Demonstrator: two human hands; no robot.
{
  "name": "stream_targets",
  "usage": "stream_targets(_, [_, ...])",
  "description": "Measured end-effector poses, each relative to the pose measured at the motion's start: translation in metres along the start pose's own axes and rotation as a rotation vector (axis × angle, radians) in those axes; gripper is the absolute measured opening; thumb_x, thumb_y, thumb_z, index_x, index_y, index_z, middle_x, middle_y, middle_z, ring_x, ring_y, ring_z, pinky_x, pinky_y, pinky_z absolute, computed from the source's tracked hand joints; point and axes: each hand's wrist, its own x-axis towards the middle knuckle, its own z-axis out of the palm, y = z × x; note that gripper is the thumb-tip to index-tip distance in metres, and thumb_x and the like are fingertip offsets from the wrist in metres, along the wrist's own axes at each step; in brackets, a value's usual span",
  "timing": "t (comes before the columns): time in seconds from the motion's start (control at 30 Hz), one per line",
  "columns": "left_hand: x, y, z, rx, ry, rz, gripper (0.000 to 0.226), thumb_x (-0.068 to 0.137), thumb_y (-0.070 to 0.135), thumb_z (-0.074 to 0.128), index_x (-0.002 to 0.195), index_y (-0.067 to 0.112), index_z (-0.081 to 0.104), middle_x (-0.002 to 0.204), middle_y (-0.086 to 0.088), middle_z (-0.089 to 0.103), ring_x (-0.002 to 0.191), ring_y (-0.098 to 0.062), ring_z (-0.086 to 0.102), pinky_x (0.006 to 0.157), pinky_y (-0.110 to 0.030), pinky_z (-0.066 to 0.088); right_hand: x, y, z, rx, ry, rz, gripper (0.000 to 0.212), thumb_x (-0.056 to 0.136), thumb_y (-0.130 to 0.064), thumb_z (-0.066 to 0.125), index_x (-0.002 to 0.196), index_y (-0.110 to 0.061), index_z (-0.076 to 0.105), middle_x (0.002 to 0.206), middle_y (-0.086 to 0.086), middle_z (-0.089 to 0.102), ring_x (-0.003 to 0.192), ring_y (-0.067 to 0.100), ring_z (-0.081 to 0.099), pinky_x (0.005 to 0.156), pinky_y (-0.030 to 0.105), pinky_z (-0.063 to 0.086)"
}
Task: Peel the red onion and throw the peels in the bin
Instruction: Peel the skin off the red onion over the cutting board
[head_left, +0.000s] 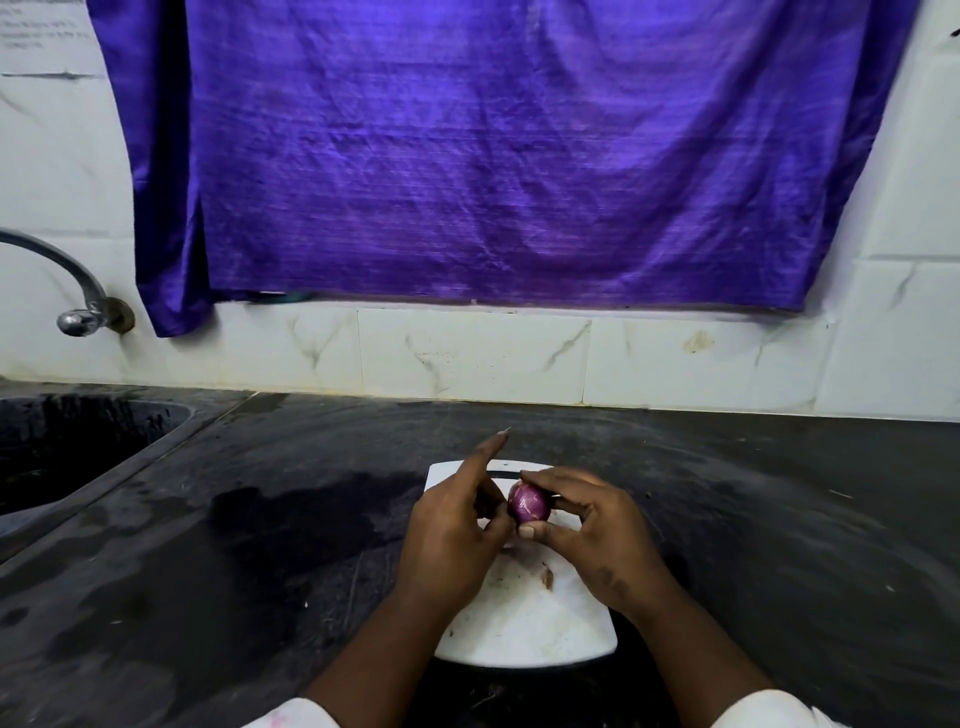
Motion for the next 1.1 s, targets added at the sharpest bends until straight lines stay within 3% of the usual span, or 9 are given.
stream_targets(0.17, [0.0,0.002,-0.002,-0.052,0.031,-0.022,0.083,0.086,0.008,0.076,0.149,0.049,0.042,0.081,0.011,0.068,0.081,-0.006,0.068,0.074,-0.021,0.057,0.001,0.002,-0.001,0.132,-0.032,0.052,0.053,0.07,-0.01,0.089,0.118,-0.027,0.075,0.115,-0.02,0.071,0.111,0.005,0.068,0.096,0.025,0.056])
stream_targets(0.37, [0.002,-0.003,-0.003,-0.08,0.067,-0.02,0.069,0.09,0.002,0.069,0.146,0.039,0.052,0.083,0.009,0.069,0.081,-0.006,0.069,0.075,-0.02,0.058,0.0,0.003,0.0,0.253,-0.049,0.104,0.055,0.071,-0.005,0.087,0.121,-0.023,0.073,0.12,-0.012,0.071,0.111,0.006,0.069,0.096,0.024,0.056])
stream_targets(0.53, [0.003,-0.003,-0.001,-0.332,0.004,-0.109,0.055,0.096,0.011,0.07,0.143,0.037,0.055,0.095,0.003,0.072,0.086,-0.009,0.073,0.068,-0.021,0.06,0.001,0.004,-0.002,0.321,-0.068,0.153,0.053,0.075,-0.003,0.085,0.122,-0.024,0.072,0.119,-0.013,0.074,0.11,0.008,0.071,0.095,0.025,0.057])
stream_targets(0.67, [0.005,-0.003,0.001,-0.466,0.018,-0.145,0.059,0.091,0.002,0.074,0.135,0.038,0.06,0.096,-0.009,0.068,0.08,-0.009,0.071,0.065,-0.024,0.061,0.0,0.001,0.001,0.326,-0.091,0.147,0.044,0.083,-0.005,0.079,0.122,-0.024,0.069,0.121,-0.009,0.072,0.114,0.005,0.067,0.097,0.026,0.057])
stream_targets(0.77, [0.007,-0.008,0.003,-0.535,0.056,-0.166,0.057,0.089,0.0,0.075,0.133,0.035,0.064,0.093,-0.018,0.065,0.081,-0.019,0.069,0.069,-0.026,0.061,0.001,-0.002,0.005,0.344,-0.082,0.137,0.04,0.083,-0.015,0.08,0.121,-0.024,0.069,0.12,-0.008,0.071,0.113,0.005,0.067,0.092,0.025,0.057])
stream_targets(0.87, [0.006,-0.006,0.005,-0.589,0.019,-0.171,0.055,0.091,-0.001,0.073,0.133,0.033,0.064,0.093,-0.017,0.066,0.086,-0.024,0.072,0.073,-0.029,0.063,0.0,-0.005,0.011,0.369,-0.073,0.149,0.04,0.077,-0.018,0.086,0.112,-0.03,0.07,0.119,-0.004,0.068,0.111,0.011,0.068,0.09,0.03,0.06])
stream_targets(0.97, [0.005,-0.004,0.008,-0.645,-0.008,-0.18,0.053,0.094,-0.001,0.07,0.134,0.033,0.063,0.091,-0.007,0.066,0.087,-0.019,0.073,0.074,-0.029,0.063,0.0,-0.005,0.016,0.271,-0.021,0.129,0.037,0.073,-0.024,0.088,0.105,-0.03,0.07,0.113,-0.006,0.063,0.108,0.012,0.067,0.088,0.035,0.062])
stream_targets(1.1, [0.006,-0.006,0.007,-0.667,0.023,-0.185,0.055,0.095,-0.005,0.066,0.14,0.026,0.058,0.086,-0.003,0.068,0.088,-0.019,0.074,0.078,-0.029,0.062,0.002,-0.006,0.012,0.251,0.032,0.094,0.029,0.079,-0.02,0.084,0.103,-0.032,0.076,0.106,-0.009,0.068,0.102,0.01,0.067,0.083,0.032,0.061])
